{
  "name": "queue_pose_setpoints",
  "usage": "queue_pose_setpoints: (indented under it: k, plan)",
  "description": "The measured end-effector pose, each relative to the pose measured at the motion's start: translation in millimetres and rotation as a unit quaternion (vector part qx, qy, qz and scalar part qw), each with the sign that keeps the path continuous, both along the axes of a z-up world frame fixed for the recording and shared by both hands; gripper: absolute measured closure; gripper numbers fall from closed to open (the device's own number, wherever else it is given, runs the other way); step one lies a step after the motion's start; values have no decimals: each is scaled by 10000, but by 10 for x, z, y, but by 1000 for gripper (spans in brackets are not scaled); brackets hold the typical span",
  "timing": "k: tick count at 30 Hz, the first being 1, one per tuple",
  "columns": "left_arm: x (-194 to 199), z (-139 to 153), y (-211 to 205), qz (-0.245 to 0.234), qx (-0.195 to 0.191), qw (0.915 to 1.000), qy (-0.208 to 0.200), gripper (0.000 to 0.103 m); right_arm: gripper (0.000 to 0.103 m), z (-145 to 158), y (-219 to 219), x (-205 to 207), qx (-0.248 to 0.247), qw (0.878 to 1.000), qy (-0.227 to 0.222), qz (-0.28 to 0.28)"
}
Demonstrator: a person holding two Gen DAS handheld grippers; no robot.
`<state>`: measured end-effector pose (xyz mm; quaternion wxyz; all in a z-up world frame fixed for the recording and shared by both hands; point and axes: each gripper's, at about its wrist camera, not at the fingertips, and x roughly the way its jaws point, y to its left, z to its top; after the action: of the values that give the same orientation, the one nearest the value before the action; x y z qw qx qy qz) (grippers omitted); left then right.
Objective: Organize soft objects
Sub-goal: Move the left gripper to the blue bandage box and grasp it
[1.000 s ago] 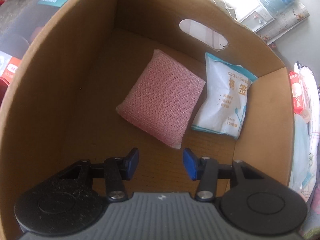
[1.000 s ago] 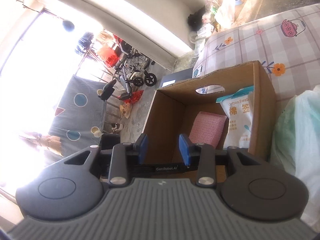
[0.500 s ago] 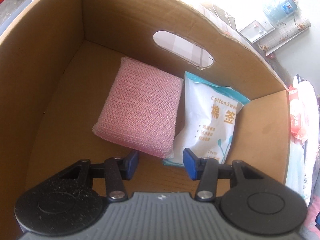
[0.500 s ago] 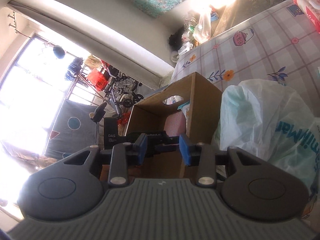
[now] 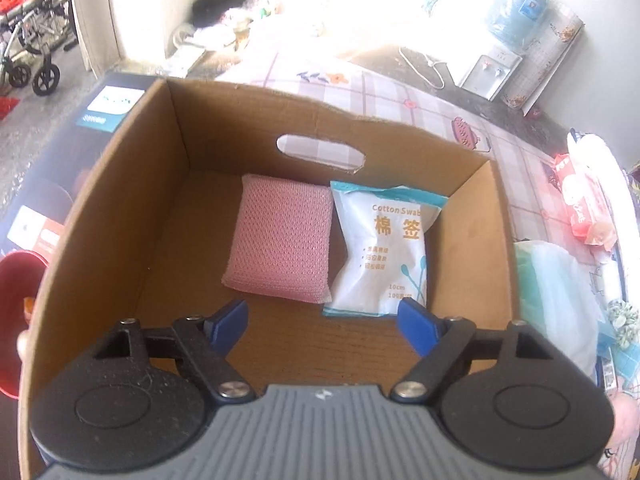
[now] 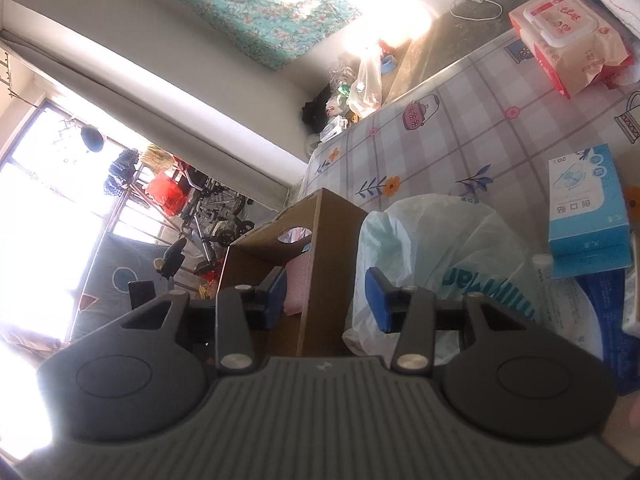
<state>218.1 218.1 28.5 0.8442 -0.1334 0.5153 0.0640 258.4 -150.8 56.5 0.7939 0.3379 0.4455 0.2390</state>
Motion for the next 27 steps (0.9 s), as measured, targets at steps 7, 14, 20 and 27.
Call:
queue_pose_setpoints:
  k: [7,14,20,27]
  plan:
    - [-169,661,-647,-725,207,9936,-842,16,55,-41,-725,-139,-176,9980,-10,-608]
    - [8,721,-1893,-2153,99,9699,-1135,13,55,-320,-1229,-25,-381,9945,226,-949]
    - [357,287,-2773,-2987,-102,9522,-627,15,55,-701,-1521,373,-385,9899,719,-1162]
    - [814,-304,-3271,-3268,-252,9445,215,23,58,-1246,-1569,817,-401,9851,1302,-1052]
